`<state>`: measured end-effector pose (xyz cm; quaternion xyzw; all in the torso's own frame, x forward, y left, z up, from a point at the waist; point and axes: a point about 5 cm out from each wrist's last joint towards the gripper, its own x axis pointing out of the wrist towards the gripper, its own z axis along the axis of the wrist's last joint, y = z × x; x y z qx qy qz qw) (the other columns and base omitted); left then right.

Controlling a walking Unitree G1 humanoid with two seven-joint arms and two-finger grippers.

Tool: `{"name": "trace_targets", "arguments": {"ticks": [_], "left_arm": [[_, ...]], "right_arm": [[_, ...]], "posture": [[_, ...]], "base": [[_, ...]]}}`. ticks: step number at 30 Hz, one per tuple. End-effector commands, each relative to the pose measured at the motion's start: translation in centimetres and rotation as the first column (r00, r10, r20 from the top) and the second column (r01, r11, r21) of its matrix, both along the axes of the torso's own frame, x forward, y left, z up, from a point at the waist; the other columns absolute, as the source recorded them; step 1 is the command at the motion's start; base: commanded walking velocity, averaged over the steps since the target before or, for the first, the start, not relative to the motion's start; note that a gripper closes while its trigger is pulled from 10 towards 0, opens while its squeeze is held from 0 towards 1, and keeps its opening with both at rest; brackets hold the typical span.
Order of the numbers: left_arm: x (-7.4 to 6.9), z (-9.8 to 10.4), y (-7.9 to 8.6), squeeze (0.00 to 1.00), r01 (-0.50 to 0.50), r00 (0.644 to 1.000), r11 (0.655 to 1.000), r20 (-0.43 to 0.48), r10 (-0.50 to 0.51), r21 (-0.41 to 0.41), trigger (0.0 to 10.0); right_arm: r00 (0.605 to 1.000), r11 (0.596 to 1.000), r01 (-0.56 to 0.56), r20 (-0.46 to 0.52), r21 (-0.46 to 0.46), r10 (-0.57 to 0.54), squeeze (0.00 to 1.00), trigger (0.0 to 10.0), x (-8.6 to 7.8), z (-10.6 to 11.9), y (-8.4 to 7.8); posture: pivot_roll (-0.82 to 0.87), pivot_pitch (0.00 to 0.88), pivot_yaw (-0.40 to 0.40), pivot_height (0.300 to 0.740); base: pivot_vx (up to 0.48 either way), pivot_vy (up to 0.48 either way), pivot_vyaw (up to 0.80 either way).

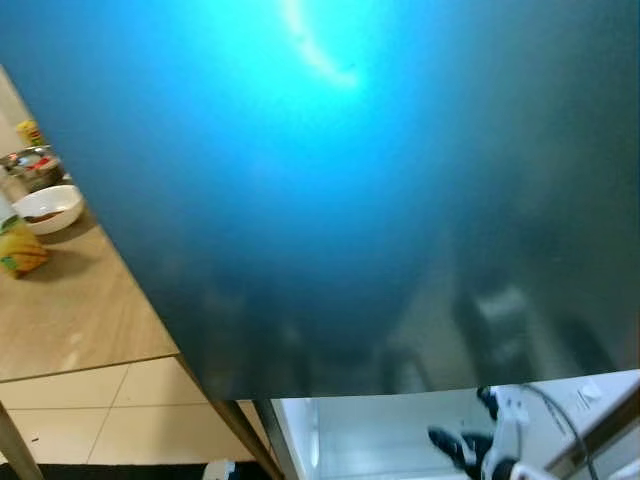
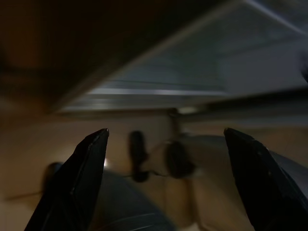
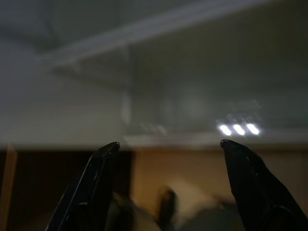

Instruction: Restocking fridge

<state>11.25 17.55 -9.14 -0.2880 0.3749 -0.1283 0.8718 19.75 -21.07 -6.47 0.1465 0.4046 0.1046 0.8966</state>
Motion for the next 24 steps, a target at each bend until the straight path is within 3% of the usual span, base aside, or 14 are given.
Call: {"name": "trace_targets", "arguments": {"ticks": [1,2,3,4,8,12,24], "left_arm": [[-0.6,-0.4,1.0,0.00,-0.038,0.998,0.997,-0.053,0.042,0.071,10.0],[-0.6,-0.4,1.0,0.00,-0.038,0.998,0.997,-0.053,0.042,0.071,10.0],[-1.6,-1.0,1.3,0.00,-0.084,0.986,0.990,-0.132,0.099,0.116,10.0],[-1.9,-1.2,1.4,0.00,-0.097,0.981,0.986,-0.156,0.117,0.134,10.0],[-2.2,-1.4,1.5,0.00,-0.103,0.975,0.983,-0.182,0.131,0.155,10.0],[-1.2,-1.2,1.9,0.00,-0.151,0.969,0.970,-0.167,0.183,0.188,10.0],[-0.3,-1.1,2.3,0.00,-0.144,0.967,0.957,-0.169,0.191,0.253,10.0]], "right_arm": [[0.995,0.986,-0.056,-0.095,-0.159,0.041,0.00,10.0,-1.5,-1.0,-0.7],[0.995,0.986,-0.056,-0.095,-0.159,0.041,0.00,10.0,-1.5,-1.0,-0.7],[0.973,0.937,-0.137,-0.220,-0.322,0.067,0.00,10.0,-4.2,-2.2,-1.8],[0.966,0.923,-0.146,-0.253,-0.357,0.055,0.00,10.0,-5.0,-2.5,-2.2],[0.955,0.913,-0.149,-0.293,-0.380,0.034,0.00,10.0,-6.3,-2.9,-2.7],[0.907,0.853,-0.265,-0.417,-0.449,0.062,0.00,10.0,-9.4,-3.6,-3.9],[0.915,0.864,-0.222,-0.403,-0.452,0.024,0.00,10.0,-9.9,-4.0,-3.0]], "posture": [[-0.07,0.000,0.019,0.740],[-0.07,0.000,0.019,0.740],[-0.09,0.000,0.021,0.740],[-0.09,0.000,0.021,0.740],[-0.09,0.000,0.012,0.740],[-0.09,0.000,0.003,0.740],[-0.10,0.000,0.040,0.740]], "base": [[0.000,0.000,0.00],[0.000,0.000,0.00],[0.000,0.000,0.00],[0.000,0.000,0.00],[0.000,0.000,0.00],[0.000,0.000,0.00],[0.000,0.000,0.00]]}}
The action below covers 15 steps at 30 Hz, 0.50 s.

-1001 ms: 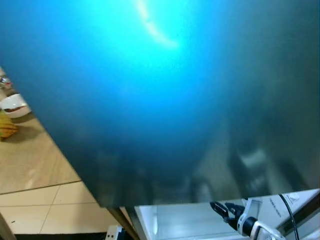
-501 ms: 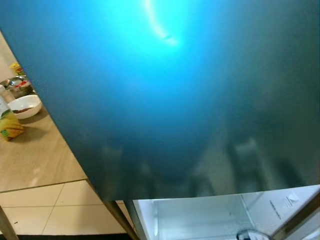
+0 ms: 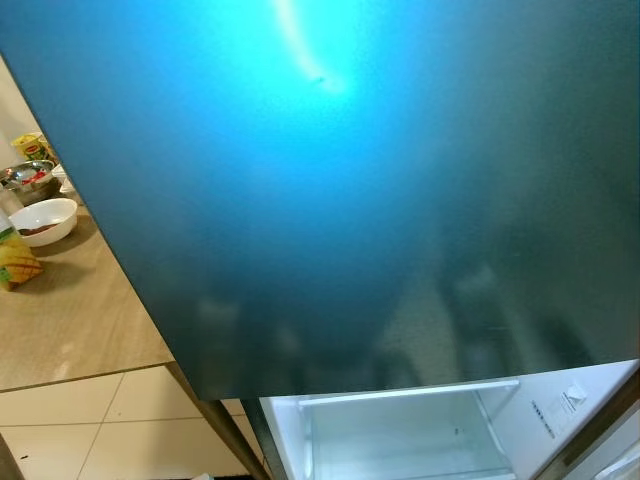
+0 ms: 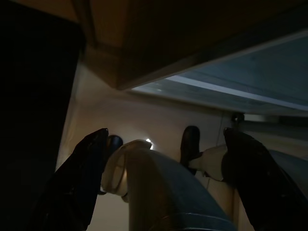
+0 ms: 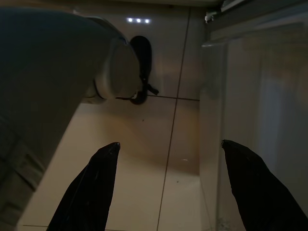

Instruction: Restocking fridge

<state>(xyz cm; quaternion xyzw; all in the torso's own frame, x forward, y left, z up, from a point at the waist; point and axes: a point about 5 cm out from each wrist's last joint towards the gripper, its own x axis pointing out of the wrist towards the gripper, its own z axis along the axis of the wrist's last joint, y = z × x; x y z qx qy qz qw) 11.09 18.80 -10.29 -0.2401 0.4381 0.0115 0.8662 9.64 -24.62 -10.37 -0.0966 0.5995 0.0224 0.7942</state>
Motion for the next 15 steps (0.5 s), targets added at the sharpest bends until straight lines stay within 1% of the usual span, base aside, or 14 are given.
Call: {"name": "trace_targets", "arguments": {"ticks": [1,2,3,4,5,8,11,15], "left_arm": [[-0.1,0.1,1.4,0.00,0.000,1.000,0.999,-0.016,0.000,0.050,10.0],[0.1,0.2,1.8,0.00,-0.014,1.000,0.998,-0.017,0.016,0.067,10.0],[0.1,0.2,1.8,0.00,-0.014,1.000,0.998,-0.017,0.016,0.067,10.0],[0.3,0.3,2.6,0.00,-0.042,0.999,0.995,-0.017,0.044,0.094,10.0],[0.5,0.5,3.0,0.00,-0.064,0.998,0.993,-0.011,0.065,0.102,10.0],[1.0,0.8,3.9,0.00,-0.117,0.993,0.986,0.004,0.117,0.122,10.0],[1.7,1.1,4.3,0.00,-0.141,0.990,0.983,0.029,0.139,0.121,10.0],[2.1,1.2,4.4,0.00,-0.146,0.989,0.981,0.029,0.143,0.127,10.0]], "right_arm": [[1.000,1.000,-0.011,0.010,0.013,0.011,0.00,10.0,0.1,-0.2,0.8],[1.000,0.999,-0.028,0.002,0.018,0.028,0.00,10.0,-0.1,-0.3,1.2],[1.000,0.999,-0.028,0.002,0.018,0.028,0.00,10.0,-0.1,-0.3,1.2],[0.999,0.998,-0.049,-0.015,0.025,0.049,0.00,10.0,-0.6,-0.5,1.7],[0.998,0.998,-0.058,-0.026,0.028,0.059,0.00,10.0,-0.8,-0.7,2.0],[0.995,0.995,-0.093,-0.043,0.031,0.094,0.00,10.0,-1.0,-0.7,2.1],[0.994,0.995,-0.100,-0.032,0.020,0.101,0.00,10.0,-0.3,-0.5,1.7],[0.994,0.994,-0.113,-0.013,-0.005,0.113,0.00,10.0,0.6,-0.2,1.2]], "posture": [[-0.10,0.000,0.038,0.740],[-0.10,0.000,0.037,0.740],[-0.10,0.000,0.037,0.740],[-0.09,0.000,0.034,0.740],[-0.08,0.000,0.031,0.740],[-0.07,0.000,0.020,0.740],[-0.05,0.000,0.010,0.740],[-0.05,0.000,0.004,0.740]], "base": [[0.000,0.000,0.00],[0.000,0.000,0.00],[0.000,0.000,0.00],[0.000,0.000,0.00],[0.000,0.000,0.00],[0.000,0.000,0.00],[0.000,0.000,0.00],[0.000,0.000,0.00]]}}
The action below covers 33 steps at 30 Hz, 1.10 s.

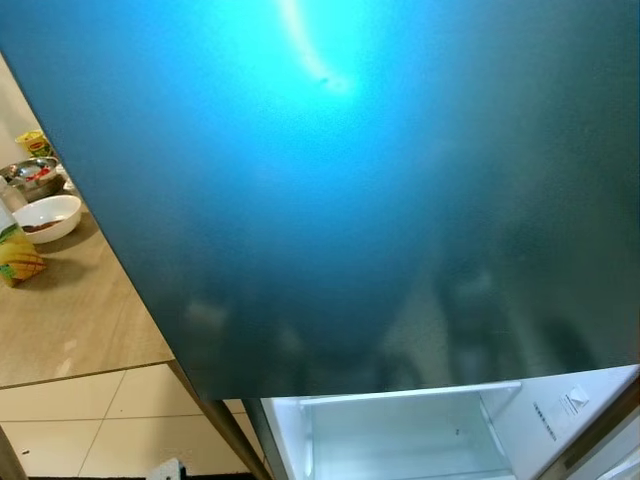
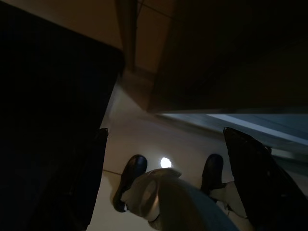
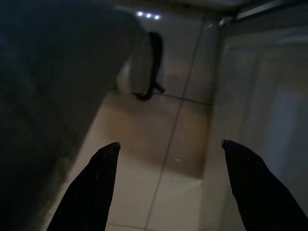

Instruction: Restocking fridge

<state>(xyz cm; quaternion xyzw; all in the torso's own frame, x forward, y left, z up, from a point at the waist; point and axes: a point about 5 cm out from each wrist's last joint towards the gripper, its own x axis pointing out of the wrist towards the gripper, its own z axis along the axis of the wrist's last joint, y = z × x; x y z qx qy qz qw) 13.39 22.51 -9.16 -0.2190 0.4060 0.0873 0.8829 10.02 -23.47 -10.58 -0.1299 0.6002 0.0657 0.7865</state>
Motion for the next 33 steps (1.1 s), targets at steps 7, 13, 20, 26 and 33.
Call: {"name": "trace_targets", "arguments": {"ticks": [7,13,20,26,33], "left_arm": [[-0.2,-0.2,-0.1,0.00,-0.009,0.999,1.000,-0.047,0.010,0.016,10.0],[0.2,-0.4,-1.1,0.00,0.032,0.997,0.999,-0.068,-0.032,0.012,10.0],[2.2,0.2,-1.8,0.00,0.096,0.995,0.995,-0.029,-0.095,0.016,10.0],[2.1,0.1,-2.0,0.00,0.110,0.993,0.994,-0.038,-0.109,0.016,10.0],[1.7,-0.1,-2.6,0.00,0.119,0.991,0.993,-0.055,-0.118,0.003,10.0]], "right_arm": [[0.999,1.000,-0.011,0.041,-0.006,0.011,0.00,10.0,2.1,0.5,0.2],[0.998,1.000,0.013,0.058,-0.001,-0.013,0.00,10.0,2.7,0.6,0.6],[0.999,1.000,-0.014,0.051,-0.006,0.015,0.00,10.0,2.9,0.6,0.7],[0.999,0.999,-0.037,0.031,-0.019,0.038,0.00,10.0,2.6,0.5,0.7],[0.998,0.998,-0.054,0.043,-0.037,0.055,0.00,10.0,3.5,0.9,0.5]], "posture": [[-0.07,0.000,0.015,0.740],[-0.11,0.000,0.038,0.740],[-0.09,0.000,0.039,0.740],[-0.09,0.000,0.040,0.740],[-0.09,0.000,0.026,0.740]], "base": [[0.000,0.000,0.00],[-0.080,0.000,0.00],[-0.275,0.000,0.00],[-0.311,0.000,0.00],[-0.329,0.000,0.00]]}}
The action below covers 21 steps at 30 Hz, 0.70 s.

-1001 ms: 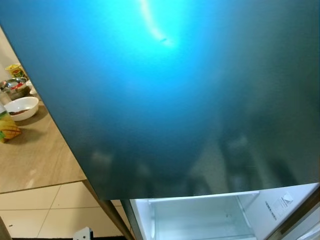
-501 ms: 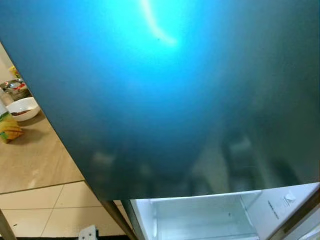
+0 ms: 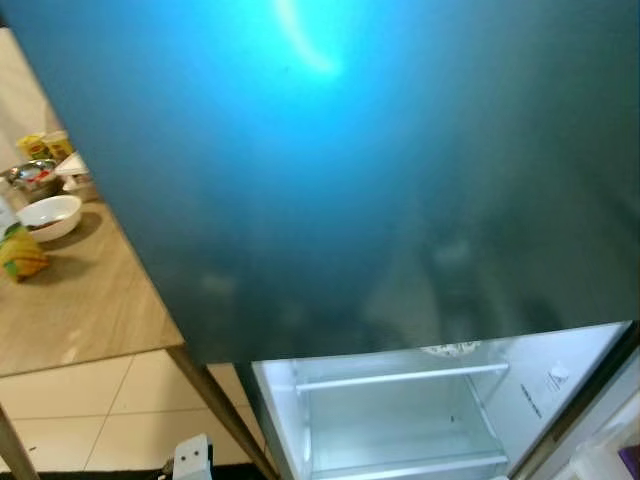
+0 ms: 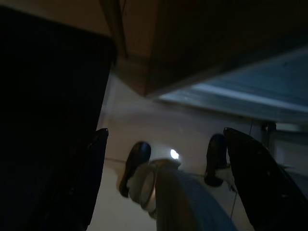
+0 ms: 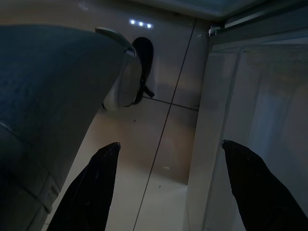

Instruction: Restocking fridge

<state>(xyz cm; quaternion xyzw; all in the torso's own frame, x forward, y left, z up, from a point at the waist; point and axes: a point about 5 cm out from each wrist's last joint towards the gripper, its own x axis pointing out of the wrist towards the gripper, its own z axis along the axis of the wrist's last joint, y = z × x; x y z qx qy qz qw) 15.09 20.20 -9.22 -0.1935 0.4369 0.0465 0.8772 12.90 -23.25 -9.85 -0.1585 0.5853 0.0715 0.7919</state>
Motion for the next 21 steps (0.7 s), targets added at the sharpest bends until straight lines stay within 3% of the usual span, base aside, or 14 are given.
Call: {"name": "trace_targets", "arguments": {"ticks": [1,10,21], "left_arm": [[0.1,-0.1,-0.4,0.00,0.014,1.000,1.000,-0.007,-0.014,0.000,10.0],[0.0,-0.2,-0.7,0.00,0.023,1.000,1.000,-0.016,-0.023,-0.004,10.0],[-1.1,-0.6,-0.9,0.00,0.003,0.999,1.000,-0.040,-0.004,-0.017,10.0]], "right_arm": [[1.000,1.000,-0.009,0.017,-0.001,0.009,0.00,10.0,0.8,0.2,0.3],[0.999,0.999,-0.048,0.020,-0.014,0.048,0.00,10.0,1.3,0.3,0.5],[0.999,0.999,-0.031,-0.033,-0.010,0.031,0.00,10.0,-0.8,-0.3,0.3]], "posture": [[-0.09,0.000,0.026,0.740],[-0.11,0.000,0.038,0.740],[-0.11,0.000,0.025,0.740]], "base": [[-0.337,0.000,0.00],[-0.348,0.000,0.00],[-0.369,0.000,0.00]]}}
